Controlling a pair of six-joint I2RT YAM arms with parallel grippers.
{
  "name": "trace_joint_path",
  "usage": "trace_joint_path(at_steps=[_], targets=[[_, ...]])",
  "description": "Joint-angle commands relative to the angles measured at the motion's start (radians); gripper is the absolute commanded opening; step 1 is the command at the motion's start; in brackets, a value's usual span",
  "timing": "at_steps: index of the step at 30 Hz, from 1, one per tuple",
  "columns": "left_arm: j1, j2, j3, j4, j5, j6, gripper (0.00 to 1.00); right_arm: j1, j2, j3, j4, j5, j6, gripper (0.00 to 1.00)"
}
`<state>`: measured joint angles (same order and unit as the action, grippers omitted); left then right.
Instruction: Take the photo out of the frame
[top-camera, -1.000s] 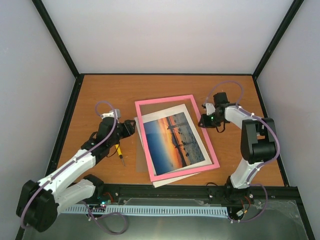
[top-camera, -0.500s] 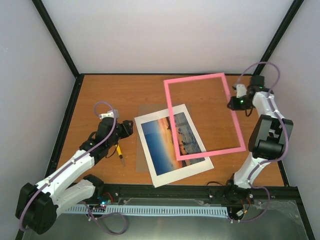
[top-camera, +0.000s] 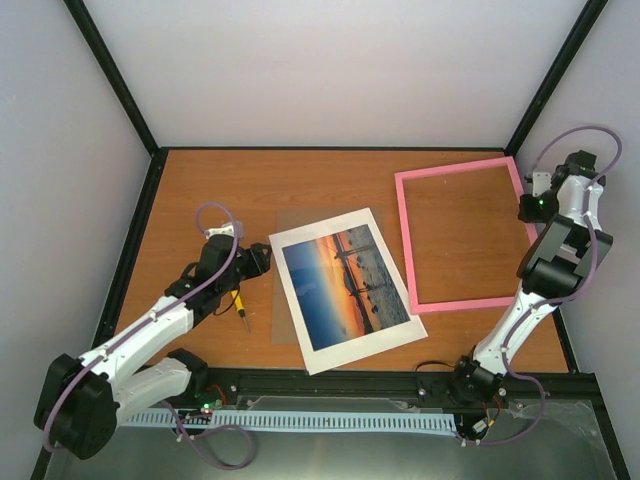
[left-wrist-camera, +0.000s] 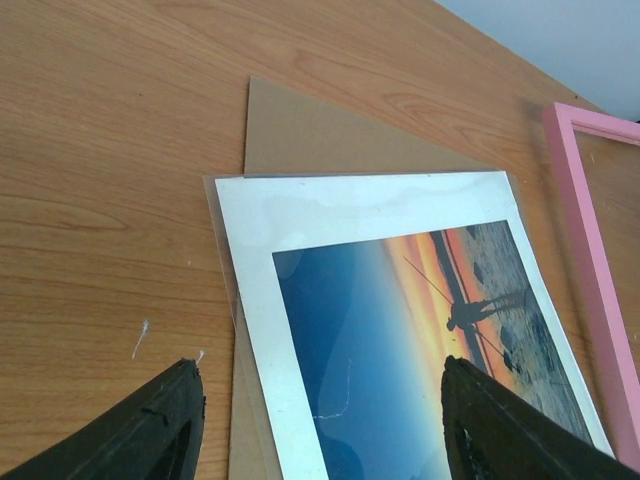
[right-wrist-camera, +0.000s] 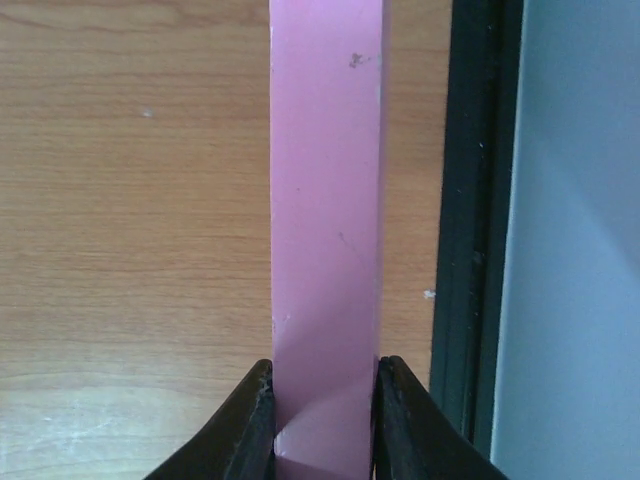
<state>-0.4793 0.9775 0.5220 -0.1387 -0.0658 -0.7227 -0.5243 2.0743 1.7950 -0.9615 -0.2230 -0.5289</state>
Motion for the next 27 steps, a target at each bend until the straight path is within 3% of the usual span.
trace_joint_path(at_steps=[1,18,25,27], targets=[[-0.007,0.005,-0.009,0.040,0.020,0.005,0.65,-0.013,0.025,0.061,-0.016,0.019,-0.036,0.03],[-0.007,0.046,-0.015,0.057,0.059,0.005,0.65,-0.017,0.202,0.140,0.035,0.039,-0.021,0.04],[-0.007,0.060,-0.019,0.062,0.063,0.006,0.65,-0.017,0.245,0.126,0.062,0.033,0.007,0.12],[-0.007,0.062,-0.022,0.064,0.063,0.005,0.65,-0.017,0.252,0.127,0.064,0.032,0.011,0.18]])
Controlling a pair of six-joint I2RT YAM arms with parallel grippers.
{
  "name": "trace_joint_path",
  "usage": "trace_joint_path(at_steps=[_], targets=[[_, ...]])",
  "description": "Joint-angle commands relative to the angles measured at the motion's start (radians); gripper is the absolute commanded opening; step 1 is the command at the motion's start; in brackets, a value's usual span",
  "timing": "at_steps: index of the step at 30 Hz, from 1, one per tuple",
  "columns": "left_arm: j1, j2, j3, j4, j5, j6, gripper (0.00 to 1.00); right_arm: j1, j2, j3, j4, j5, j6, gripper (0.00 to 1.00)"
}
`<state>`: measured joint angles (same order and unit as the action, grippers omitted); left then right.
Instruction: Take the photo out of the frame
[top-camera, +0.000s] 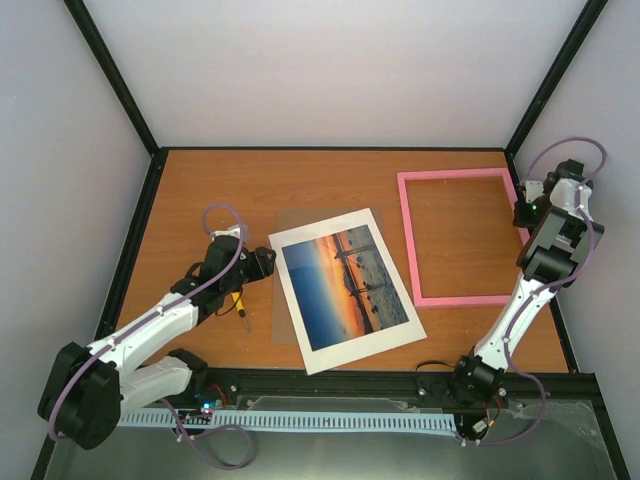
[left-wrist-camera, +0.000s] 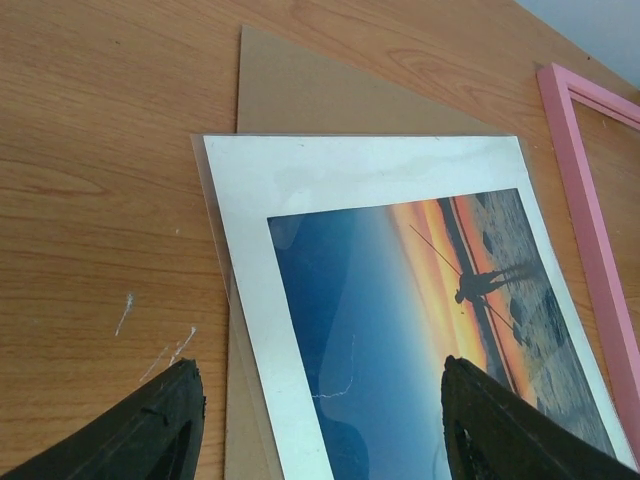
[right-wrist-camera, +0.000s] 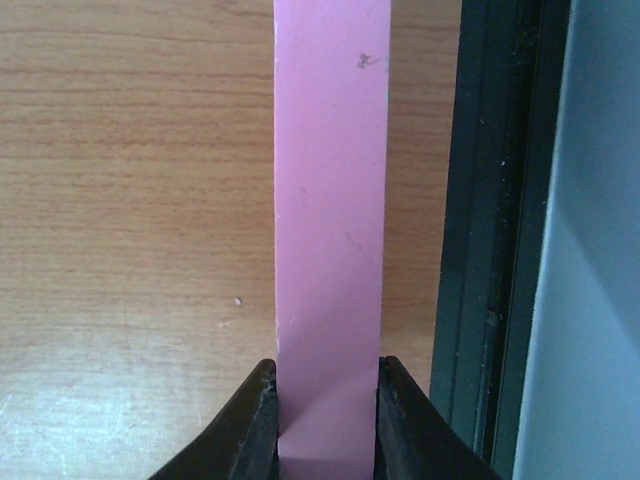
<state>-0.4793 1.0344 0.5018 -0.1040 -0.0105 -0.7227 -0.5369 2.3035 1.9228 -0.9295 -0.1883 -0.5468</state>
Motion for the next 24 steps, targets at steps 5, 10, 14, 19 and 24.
trace_joint_path(at_steps=[5,10,14,19,24], targets=[[-0.007,0.019,-0.007,0.040,0.007,0.006,0.65,-0.005,-0.006,-0.026,0.041,-0.003,0.033,0.35],[-0.006,0.050,0.015,0.030,0.010,0.021,0.65,-0.005,-0.084,-0.097,0.062,0.006,0.037,0.43],[-0.007,0.068,0.048,-0.030,0.039,0.026,0.65,-0.001,-0.228,-0.251,0.111,0.005,0.050,0.45],[-0.008,0.066,0.049,-0.143,0.145,0.018,0.59,0.084,-0.497,-0.495,0.111,-0.095,0.012,0.45],[-0.010,0.098,0.044,-0.223,0.208,0.034,0.52,0.250,-0.714,-0.704,0.188,-0.126,0.067,0.45]])
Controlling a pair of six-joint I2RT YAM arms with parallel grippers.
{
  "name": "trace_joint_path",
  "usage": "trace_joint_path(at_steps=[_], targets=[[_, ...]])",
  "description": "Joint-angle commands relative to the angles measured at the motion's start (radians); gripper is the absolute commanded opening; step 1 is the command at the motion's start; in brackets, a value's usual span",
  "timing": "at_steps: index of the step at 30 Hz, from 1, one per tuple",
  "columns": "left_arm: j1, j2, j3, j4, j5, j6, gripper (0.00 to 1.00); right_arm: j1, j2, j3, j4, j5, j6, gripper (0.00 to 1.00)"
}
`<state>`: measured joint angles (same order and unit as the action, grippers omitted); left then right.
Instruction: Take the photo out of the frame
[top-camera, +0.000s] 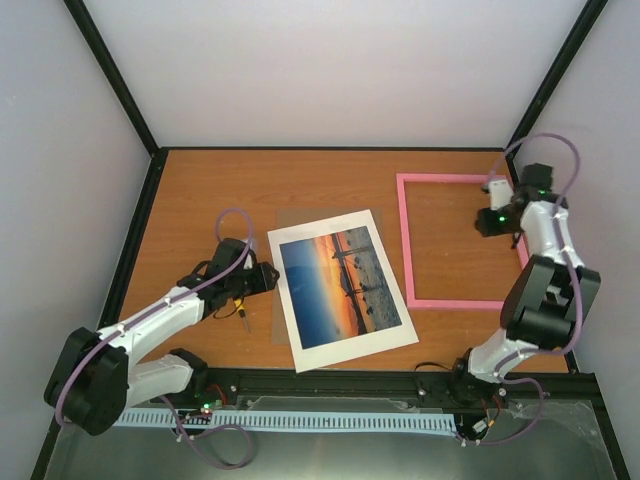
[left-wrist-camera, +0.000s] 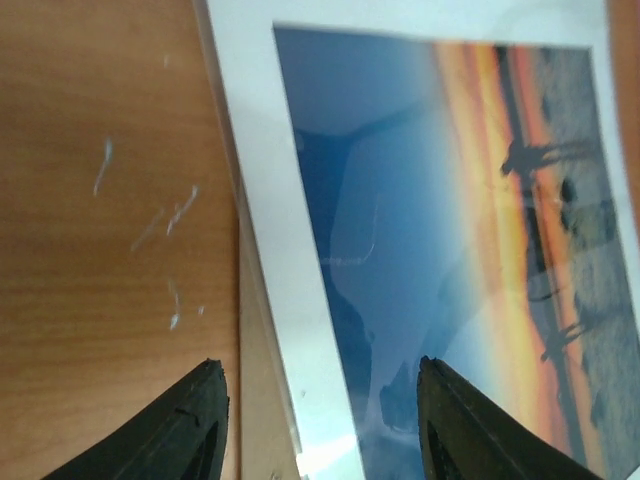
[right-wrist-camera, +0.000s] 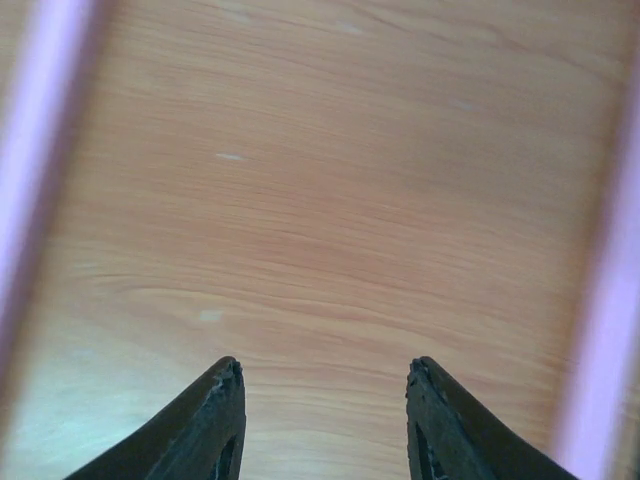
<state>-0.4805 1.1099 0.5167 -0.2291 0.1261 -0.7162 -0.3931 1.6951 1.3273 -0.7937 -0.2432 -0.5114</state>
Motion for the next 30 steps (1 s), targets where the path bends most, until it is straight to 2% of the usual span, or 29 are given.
trace_joint_path(at_steps=[1,5,10,13,16,22,30], targets=[[-0.009,0.021,0.028,-0.102,0.078,0.024,0.52,0.144,-0.134,-0.129,0.049,-0.095,0.039,0.45],[-0.009,-0.009,0.019,-0.097,0.128,0.012,0.56,0.332,-0.230,-0.200,0.017,-0.197,0.033,0.44],[0.017,0.004,0.020,-0.044,0.073,0.026,0.61,0.521,-0.323,-0.289,0.027,-0.376,0.037,0.43],[0.082,0.084,0.066,0.013,0.133,0.058,0.59,0.623,-0.328,-0.356,0.071,-0.376,0.052,0.42],[0.098,0.150,0.122,0.078,0.126,0.083,0.60,0.727,-0.308,-0.398,0.083,-0.331,0.046,0.41],[0.219,0.330,0.177,0.222,0.207,0.109,0.60,0.807,-0.248,-0.440,0.094,-0.313,0.027,0.40],[0.239,0.502,0.261,0.277,0.214,0.119,0.61,0.856,-0.107,-0.429,0.084,-0.256,0.025,0.37]])
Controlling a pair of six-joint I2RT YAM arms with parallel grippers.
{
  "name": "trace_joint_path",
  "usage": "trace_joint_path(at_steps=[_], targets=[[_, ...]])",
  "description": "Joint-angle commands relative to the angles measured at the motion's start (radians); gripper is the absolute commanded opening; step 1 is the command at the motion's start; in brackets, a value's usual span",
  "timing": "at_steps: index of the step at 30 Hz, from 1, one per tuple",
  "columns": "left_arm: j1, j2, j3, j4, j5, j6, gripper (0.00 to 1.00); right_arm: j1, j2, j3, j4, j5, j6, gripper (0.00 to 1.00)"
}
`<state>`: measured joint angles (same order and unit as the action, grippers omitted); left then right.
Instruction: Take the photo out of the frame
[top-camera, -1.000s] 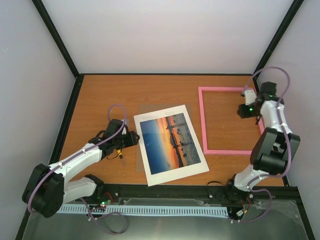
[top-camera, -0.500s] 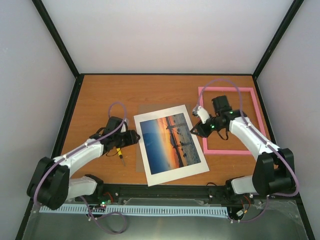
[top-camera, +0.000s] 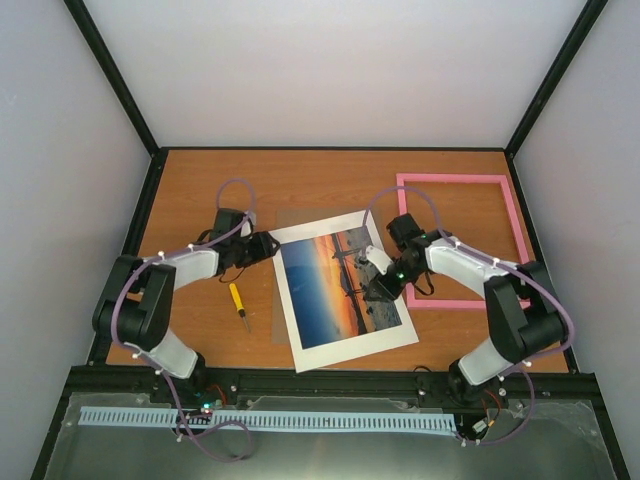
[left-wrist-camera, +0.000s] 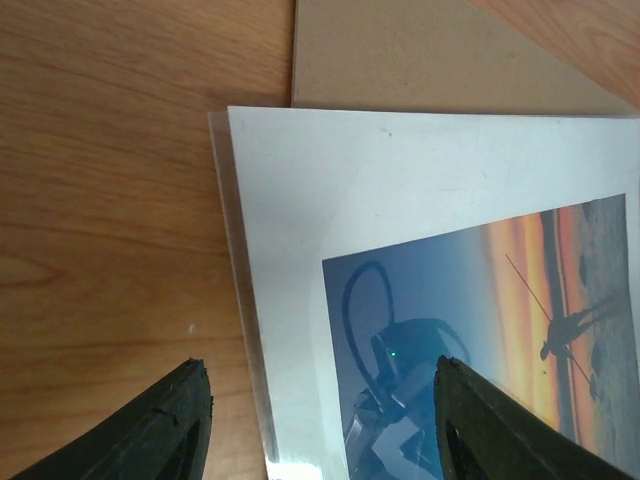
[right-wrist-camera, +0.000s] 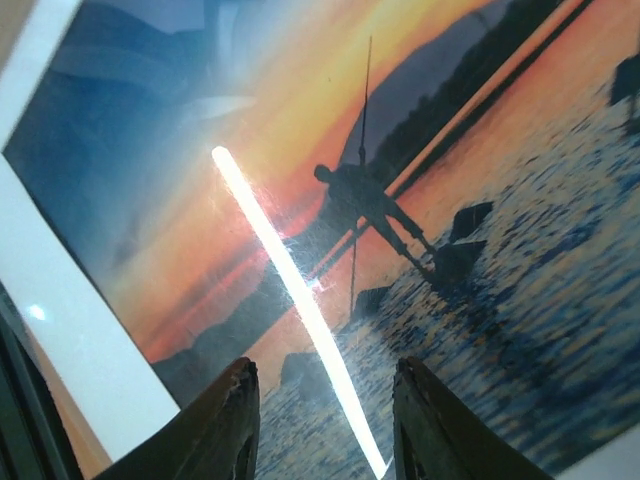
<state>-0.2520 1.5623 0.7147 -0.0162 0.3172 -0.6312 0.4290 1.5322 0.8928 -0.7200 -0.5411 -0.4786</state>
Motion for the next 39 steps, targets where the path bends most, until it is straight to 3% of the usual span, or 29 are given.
trace_joint_path(at_steps=[1,12,20,39], targets=[[0.012,0.063,0.070,0.065,0.021,0.033,0.61,0.040,0.070,0.007,0.013,0.057,-0.005,0.37],[0.020,0.148,0.106,0.032,-0.024,0.000,0.61,0.050,0.147,0.017,0.018,0.102,0.003,0.36],[0.028,0.207,0.111,0.107,0.055,-0.006,0.60,0.053,0.211,0.018,0.017,0.129,0.014,0.35],[0.028,0.039,0.076,0.175,0.212,-0.074,0.51,0.058,0.262,0.026,0.014,0.153,0.018,0.34]])
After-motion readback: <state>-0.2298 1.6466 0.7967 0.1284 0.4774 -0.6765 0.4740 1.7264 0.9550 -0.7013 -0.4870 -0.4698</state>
